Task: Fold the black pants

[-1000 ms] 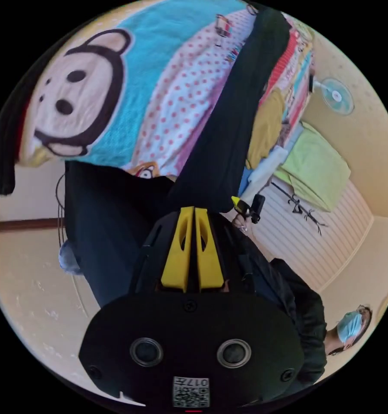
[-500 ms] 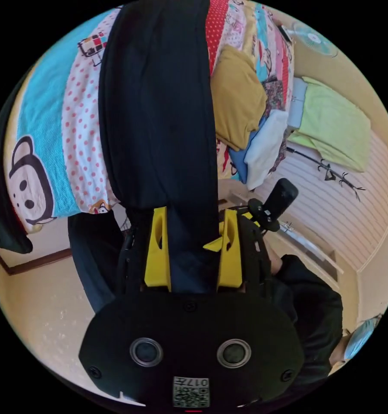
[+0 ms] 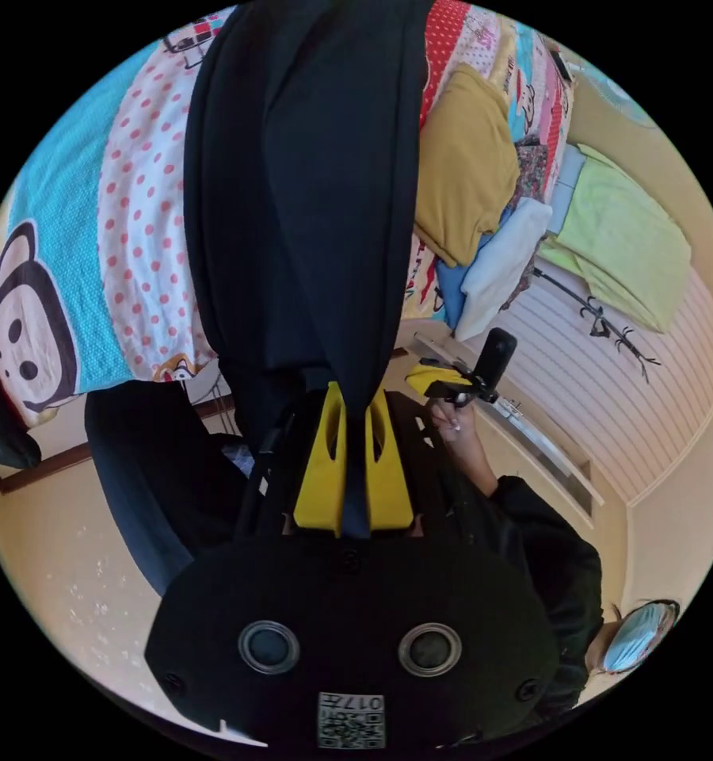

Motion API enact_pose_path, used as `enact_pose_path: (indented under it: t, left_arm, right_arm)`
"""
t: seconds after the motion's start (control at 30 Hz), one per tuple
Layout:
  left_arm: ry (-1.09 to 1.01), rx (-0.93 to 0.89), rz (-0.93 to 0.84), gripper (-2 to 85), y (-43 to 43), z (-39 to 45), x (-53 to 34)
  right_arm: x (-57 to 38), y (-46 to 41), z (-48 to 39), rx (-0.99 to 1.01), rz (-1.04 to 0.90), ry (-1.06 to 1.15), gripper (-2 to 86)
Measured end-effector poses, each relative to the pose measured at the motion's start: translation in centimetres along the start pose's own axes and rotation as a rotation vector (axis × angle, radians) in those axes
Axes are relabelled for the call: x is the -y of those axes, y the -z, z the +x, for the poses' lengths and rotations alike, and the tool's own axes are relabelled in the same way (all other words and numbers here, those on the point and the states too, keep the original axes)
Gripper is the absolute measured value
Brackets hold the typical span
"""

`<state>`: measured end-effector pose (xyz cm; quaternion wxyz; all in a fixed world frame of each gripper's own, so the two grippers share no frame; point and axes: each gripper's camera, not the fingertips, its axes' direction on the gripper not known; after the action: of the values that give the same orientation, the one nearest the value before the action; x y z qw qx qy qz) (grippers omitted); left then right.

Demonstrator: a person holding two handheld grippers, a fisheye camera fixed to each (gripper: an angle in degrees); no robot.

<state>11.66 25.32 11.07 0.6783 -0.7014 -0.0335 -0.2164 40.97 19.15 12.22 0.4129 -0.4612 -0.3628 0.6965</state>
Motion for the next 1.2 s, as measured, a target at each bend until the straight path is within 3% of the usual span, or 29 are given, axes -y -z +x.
enact_pose_path:
  t: [0.3, 0.5, 0.7, 0.83, 0.97, 1.13, 1.2]
  left_arm:
    - [-0.062, -0.097, 0.001, 3.4, 5.5, 2.4, -7.0]
    - [-0.129, -0.047, -0.075, 3.4, 8.7, 5.0, -9.5]
    - [-0.201, -0.085, -0.137, 3.2, 10.7, 6.1, -10.9]
    - [-0.232, -0.188, -0.152, 3.1, 12.0, 6.0, -11.6]
    - [-0.273, -0.299, -0.168, 2.7, 13.8, 5.8, -12.4]
    - [-0.274, -0.445, -0.178, 2.3, 17.2, 4.8, -14.2]
    - [-0.307, -0.516, -0.179, 1.9, 20.6, 5.1, -15.9]
  right_arm:
    - [7.6, 3.2, 0.7, -0.091, 0.116, -0.101, 4.7]
    - [26.5, 1.9, -3.3, -0.159, 0.198, -0.019, 11.3]
    - [45.2, -0.5, -2.7, -0.204, 0.374, -0.106, 13.8]
    - [55.4, -3.9, -1.7, -0.467, 0.414, -0.118, 14.4]
    - [63.4, -10.1, -0.4, -0.735, 0.289, -0.055, 12.7]
    - [66.7, -16.1, -2.0, -0.997, 0.312, 0.047, 4.1]
    - [67.5, -18.1, -2.8, -0.996, 0.322, 0.086, 3.2]
